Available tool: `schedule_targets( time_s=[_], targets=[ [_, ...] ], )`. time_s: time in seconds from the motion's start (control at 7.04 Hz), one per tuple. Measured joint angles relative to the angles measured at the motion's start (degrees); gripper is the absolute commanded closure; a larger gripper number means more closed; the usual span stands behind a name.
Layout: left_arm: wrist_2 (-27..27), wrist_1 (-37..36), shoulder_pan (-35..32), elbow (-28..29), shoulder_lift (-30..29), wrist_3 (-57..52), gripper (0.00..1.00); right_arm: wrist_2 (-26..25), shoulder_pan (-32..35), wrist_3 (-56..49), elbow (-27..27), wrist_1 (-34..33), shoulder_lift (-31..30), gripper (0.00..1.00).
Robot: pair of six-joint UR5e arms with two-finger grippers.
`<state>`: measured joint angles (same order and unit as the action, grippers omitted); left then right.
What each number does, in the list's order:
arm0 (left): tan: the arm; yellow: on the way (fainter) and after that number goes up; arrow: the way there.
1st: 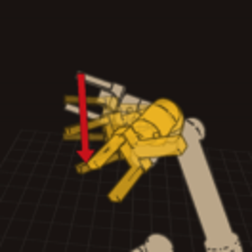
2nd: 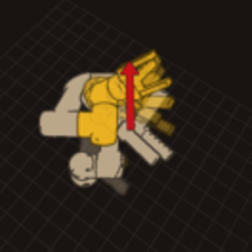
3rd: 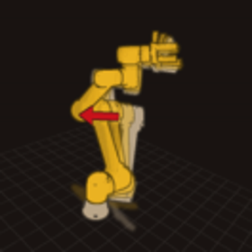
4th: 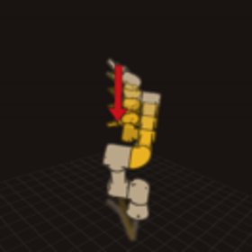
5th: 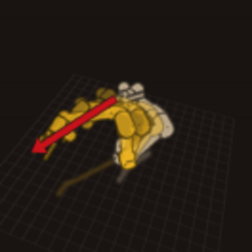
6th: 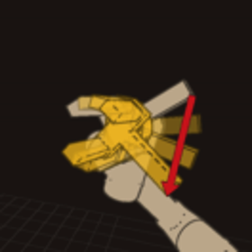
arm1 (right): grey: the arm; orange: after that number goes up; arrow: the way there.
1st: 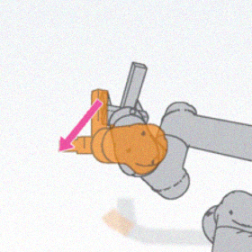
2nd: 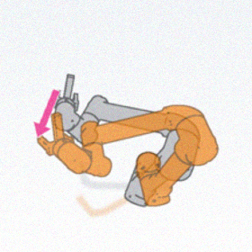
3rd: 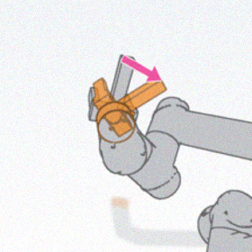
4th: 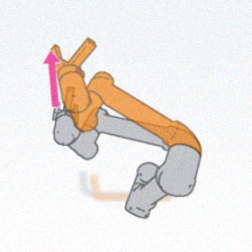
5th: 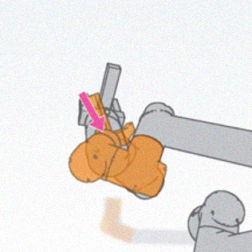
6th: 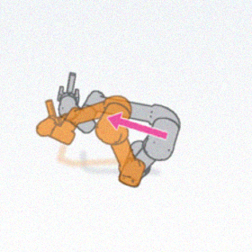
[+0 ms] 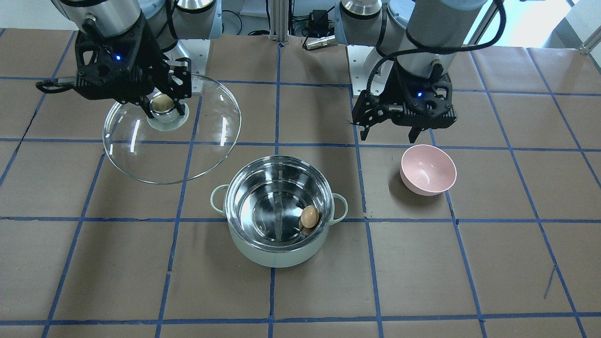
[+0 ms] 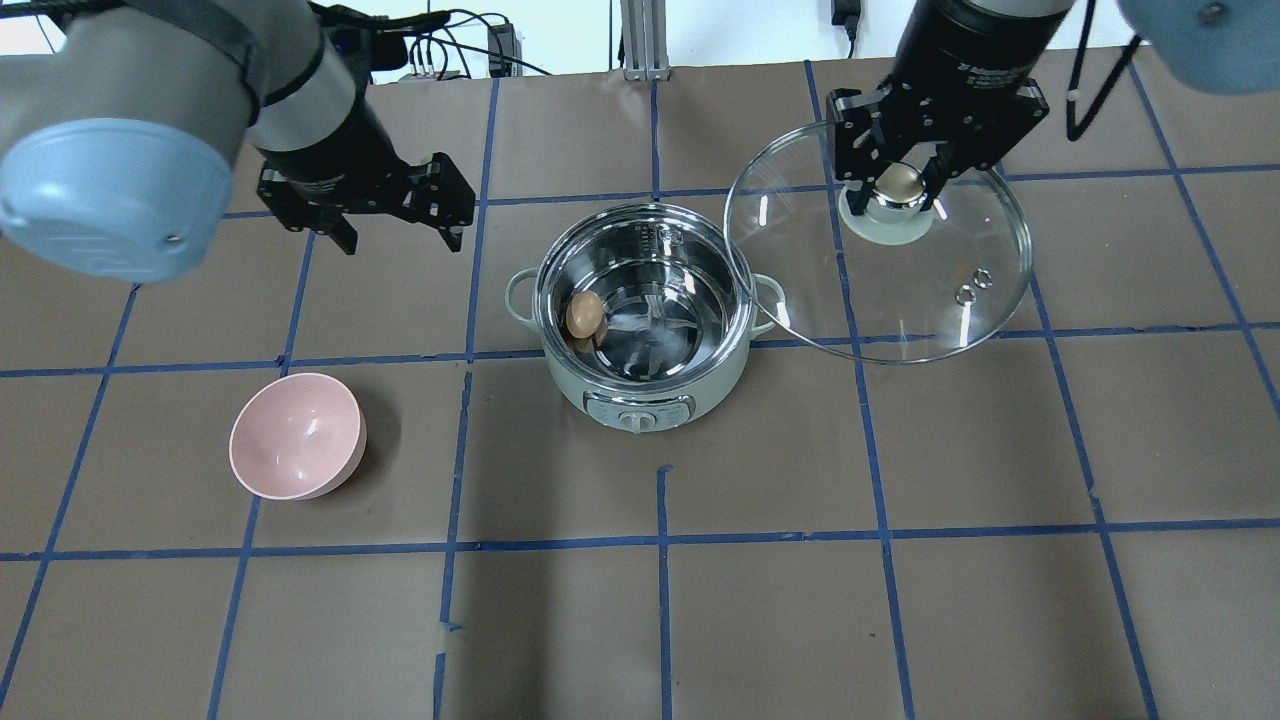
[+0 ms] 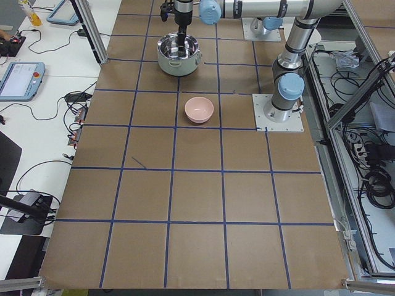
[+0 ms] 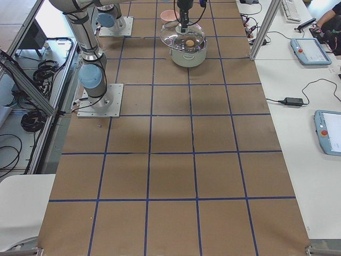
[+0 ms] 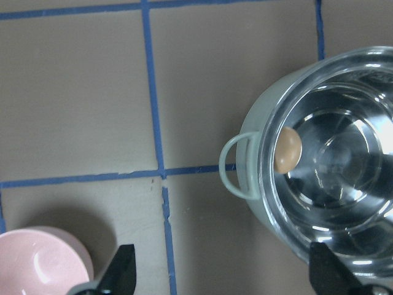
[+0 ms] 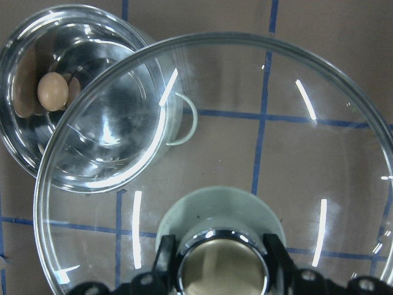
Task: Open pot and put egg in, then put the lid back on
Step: 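Carry the glass lid over the pot with the right gripper while the left gripper withdraws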
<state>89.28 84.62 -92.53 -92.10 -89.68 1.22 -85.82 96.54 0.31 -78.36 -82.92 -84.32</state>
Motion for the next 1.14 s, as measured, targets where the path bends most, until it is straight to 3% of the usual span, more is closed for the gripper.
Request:
schedule_targets(
  time_s=[0.43, 0.85, 1.14],
  targets=[
    [2.45, 10.45, 0.63, 6.28, 2.26, -0.86, 0.00, 0.25, 9.49, 8.99, 3.88, -10.02, 10.99, 0.83],
    [2.68, 11.46, 2.04, 7.57, 2.29, -5.07, 0.00, -0.01, 15.31, 15.76, 3.19, -19.48, 18.08, 0.83],
    [2.19, 11.18, 2.88, 6.98, 2.36, -5.93, 0.00, -0.93, 16.32, 15.99, 2.18, -21.57, 19.46, 0.83]
  ],
)
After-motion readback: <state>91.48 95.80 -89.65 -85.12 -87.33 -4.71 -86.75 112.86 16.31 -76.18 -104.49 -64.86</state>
